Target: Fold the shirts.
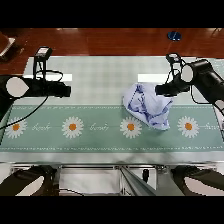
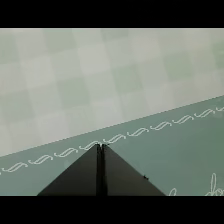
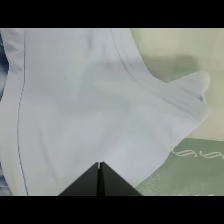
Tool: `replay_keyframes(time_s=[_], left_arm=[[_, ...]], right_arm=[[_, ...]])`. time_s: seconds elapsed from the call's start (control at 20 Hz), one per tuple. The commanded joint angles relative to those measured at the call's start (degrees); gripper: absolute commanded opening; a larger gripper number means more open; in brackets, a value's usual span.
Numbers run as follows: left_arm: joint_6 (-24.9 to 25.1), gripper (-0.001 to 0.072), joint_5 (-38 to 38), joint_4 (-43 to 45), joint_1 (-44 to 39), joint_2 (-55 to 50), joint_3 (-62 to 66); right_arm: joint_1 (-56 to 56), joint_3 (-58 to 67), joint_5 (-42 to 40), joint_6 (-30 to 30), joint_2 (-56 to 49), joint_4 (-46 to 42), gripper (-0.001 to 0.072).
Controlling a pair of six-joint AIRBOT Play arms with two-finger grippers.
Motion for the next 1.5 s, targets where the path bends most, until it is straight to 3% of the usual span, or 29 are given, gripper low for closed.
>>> replay_keyframes(time_s=[0.0, 0.75, 1.0, 1.05, 1.1, 1.15, 1.3, 1.45], left_arm=[[0.0, 0.0017, 0.02, 0.02, 0.04, -0.02, -0.02], [0.0, 0.0017, 0.02, 0.02, 0.02, 0.0, -0.02], [0.0, 0.0018, 7.76, 0.02, 0.02, -0.48, -0.02], [-0.02, 0.0046, 9.64, 0.0, 0.13, -0.7, -0.02], [-0.07, 0.0259, 11.82, -0.15, 0.15, -1.22, -0.02], [-0.76, 0.0499, 13.03, -0.7, 0.09, -1.92, -0.02], [-3.69, 0.0507, 13.53, -0.63, 0.09, -5.18, -0.02], [-3.74, 0.0507, 12.39, -2.19, -0.02, -8.31, -0.02]], right_arm=[[0.02, 0.0, 0.0, 0.02, -0.02, 0.0, 0.0028], [0.02, 0.0, -1.03, 0.26, -0.02, 0.44, 0.0028], [0.02, 0.0, -7.54, 0.24, -0.04, -0.42, 0.003], [0.02, 0.0, -10.4, 0.66, -0.22, -0.87, 0.0148], [0.02, 0.0, -12.74, 0.5, -0.55, -0.35, 0.0417], [0.02, 0.0, -13.11, -0.37, -1.03, 0.5, 0.0416], [0.02, -0.11, -4.42, 0.33, -3.19, 2.82, 0.0414], [0.04, -3.67, -2.25, -1.01, -5.99, 8.04, 0.0414]])
